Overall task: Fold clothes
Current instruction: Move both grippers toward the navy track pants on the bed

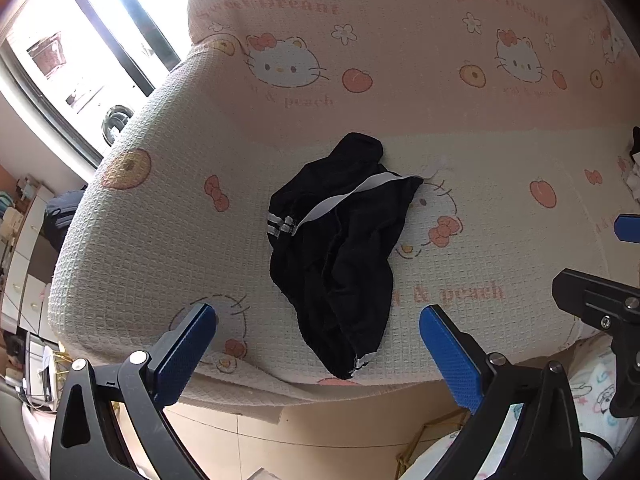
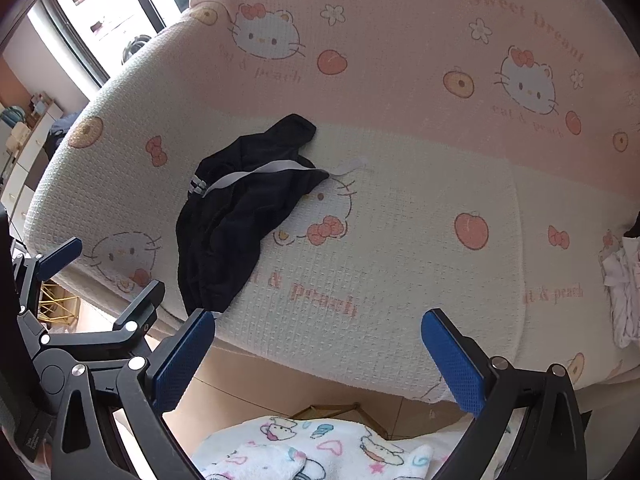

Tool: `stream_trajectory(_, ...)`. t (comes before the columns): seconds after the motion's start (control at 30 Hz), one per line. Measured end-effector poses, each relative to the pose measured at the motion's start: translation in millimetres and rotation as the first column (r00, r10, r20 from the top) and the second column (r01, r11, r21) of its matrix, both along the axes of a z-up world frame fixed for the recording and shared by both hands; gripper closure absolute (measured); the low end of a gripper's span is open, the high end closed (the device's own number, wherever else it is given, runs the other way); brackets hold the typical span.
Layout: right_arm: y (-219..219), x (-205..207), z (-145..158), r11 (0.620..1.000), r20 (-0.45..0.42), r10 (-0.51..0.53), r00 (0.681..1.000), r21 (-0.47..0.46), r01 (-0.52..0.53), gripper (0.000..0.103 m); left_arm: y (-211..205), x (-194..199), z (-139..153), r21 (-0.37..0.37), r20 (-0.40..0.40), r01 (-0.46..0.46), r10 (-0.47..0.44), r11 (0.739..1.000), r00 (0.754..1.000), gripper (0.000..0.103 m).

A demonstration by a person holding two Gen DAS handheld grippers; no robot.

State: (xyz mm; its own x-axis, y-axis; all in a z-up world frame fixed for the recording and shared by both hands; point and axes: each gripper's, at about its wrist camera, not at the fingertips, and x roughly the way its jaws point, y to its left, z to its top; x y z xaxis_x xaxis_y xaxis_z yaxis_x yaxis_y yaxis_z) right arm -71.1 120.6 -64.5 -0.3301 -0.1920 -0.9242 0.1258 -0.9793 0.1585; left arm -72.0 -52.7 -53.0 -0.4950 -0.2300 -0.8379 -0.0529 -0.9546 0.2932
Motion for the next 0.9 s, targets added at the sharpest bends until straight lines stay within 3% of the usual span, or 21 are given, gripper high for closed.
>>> stream_trajectory(0.33, -16.7, -24.5, -47.0, 0.999, 0.110, 0.036, 0.993, -0.034, -0.033, 0.000, -18.0, -15.1, -47.9, 0.008, 0.109, -0.013, 0.012, 1.000, 0.994, 0.000)
stream_trajectory(0.53, -22.3, -36.0, -67.8, 0.997, 0.171, 0.045, 0.984, -0.067, -0.034, 0.000, -22.3, -21.6, -69.5, 0.065, 0.158, -0.003, -0.007, 0.998, 0.987, 0.000)
stream_trajectory(0.77, -34.8, -50.9, -82.2, 0.991, 0.221, 0.071, 0.973, -0.124, -0.044, 0.000, -32.5, -28.5, -89.7, 0.084, 0.160, -0.017, 0.004, 0.996, 0.987, 0.000)
stream_trajectory(0.9, -40.1, -65.1, -94.8, 0.968, 0.252, 0.077, 0.965, -0.250, -0.012, 0.000, -41.1, -30.6, -99.2, 0.105, 0.111, -0.012, 0.000, 0.994, 0.994, 0.000)
